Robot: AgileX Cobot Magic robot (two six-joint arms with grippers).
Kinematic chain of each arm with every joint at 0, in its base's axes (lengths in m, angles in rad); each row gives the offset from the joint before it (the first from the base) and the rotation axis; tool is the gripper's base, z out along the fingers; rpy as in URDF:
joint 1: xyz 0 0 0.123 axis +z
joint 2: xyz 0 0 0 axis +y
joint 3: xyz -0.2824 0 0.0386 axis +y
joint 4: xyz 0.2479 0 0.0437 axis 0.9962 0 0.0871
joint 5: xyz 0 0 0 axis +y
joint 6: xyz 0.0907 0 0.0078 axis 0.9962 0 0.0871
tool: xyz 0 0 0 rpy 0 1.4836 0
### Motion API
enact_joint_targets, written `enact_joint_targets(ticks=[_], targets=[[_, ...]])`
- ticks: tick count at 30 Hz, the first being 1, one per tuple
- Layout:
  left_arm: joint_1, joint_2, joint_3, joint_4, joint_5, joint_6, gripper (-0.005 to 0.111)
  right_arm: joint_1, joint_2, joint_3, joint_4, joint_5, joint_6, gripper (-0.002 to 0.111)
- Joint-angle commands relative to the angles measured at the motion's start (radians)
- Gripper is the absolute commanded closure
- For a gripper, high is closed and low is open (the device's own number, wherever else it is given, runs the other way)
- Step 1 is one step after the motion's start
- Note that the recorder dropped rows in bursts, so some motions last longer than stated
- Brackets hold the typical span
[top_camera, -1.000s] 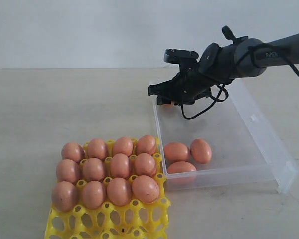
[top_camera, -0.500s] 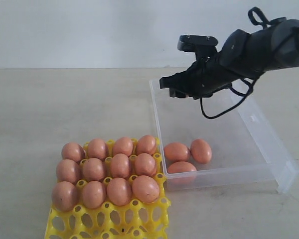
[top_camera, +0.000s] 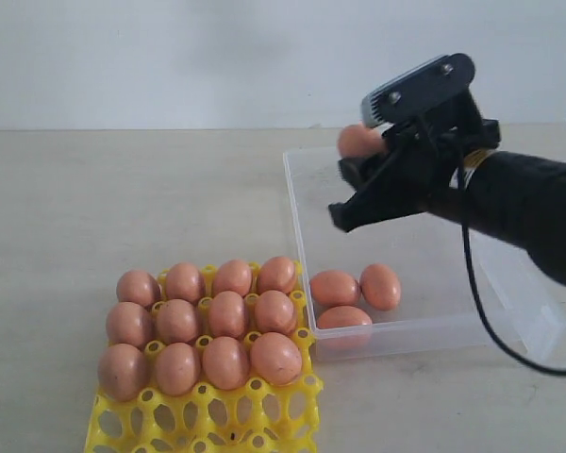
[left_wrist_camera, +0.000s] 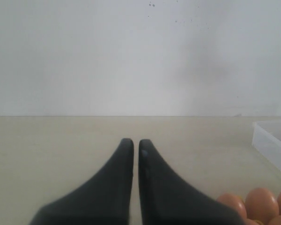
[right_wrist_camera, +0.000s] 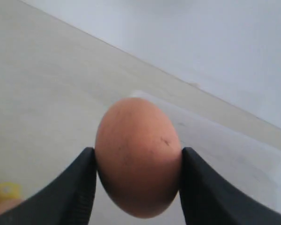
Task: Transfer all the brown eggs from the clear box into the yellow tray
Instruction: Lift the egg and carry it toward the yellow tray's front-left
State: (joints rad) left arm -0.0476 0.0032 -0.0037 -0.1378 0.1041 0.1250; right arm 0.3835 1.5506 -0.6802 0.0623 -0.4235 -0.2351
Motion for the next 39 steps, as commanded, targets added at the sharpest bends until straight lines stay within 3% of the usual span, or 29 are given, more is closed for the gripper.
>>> enact_joint_targets(ticks=[1, 11, 16, 22, 26, 29, 33, 36, 39], targets=[[0.003, -0.003, 0.004, 0.0, -0.003, 0.003, 0.103, 0.114, -0.023, 0.061, -0.253, -0.178, 0.248, 0.108], [0.003, -0.003, 0.004, 0.0, -0.003, 0.003, 0.103, 0.345, -0.023, 0.067, -0.284, -0.45, 0.604, 0.108], [0.003, -0.003, 0.004, 0.0, -0.003, 0.003, 0.103, 0.408, -0.02, 0.067, -0.292, -0.517, 0.721, 0.108], [0.003, -0.003, 0.004, 0.0, -0.003, 0.003, 0.103, 0.414, 0.066, 0.013, -0.249, -0.798, 0.748, 0.108], [0.003, -0.003, 0.004, 0.0, -0.003, 0.003, 0.103, 0.414, 0.154, -0.11, -0.243, -0.798, 0.643, 0.108], [0.003, -0.003, 0.004, 0.0, -0.003, 0.003, 0.103, 0.414, 0.218, -0.196, -0.447, -0.744, 0.516, 0.108], [0.003, -0.003, 0.004, 0.0, 0.0, 0.003, 0.103, 0.414, 0.246, -0.281, -0.687, -0.481, 0.268, 0.108], [0.003, -0.003, 0.004, 0.0, 0.0, 0.003, 0.103, 0.414, 0.246, -0.293, -0.695, -0.374, 0.389, 0.108], [0.003, -0.003, 0.004, 0.0, 0.0, 0.003, 0.103, 0.414, 0.246, -0.278, -0.761, -0.455, 0.678, 0.108]])
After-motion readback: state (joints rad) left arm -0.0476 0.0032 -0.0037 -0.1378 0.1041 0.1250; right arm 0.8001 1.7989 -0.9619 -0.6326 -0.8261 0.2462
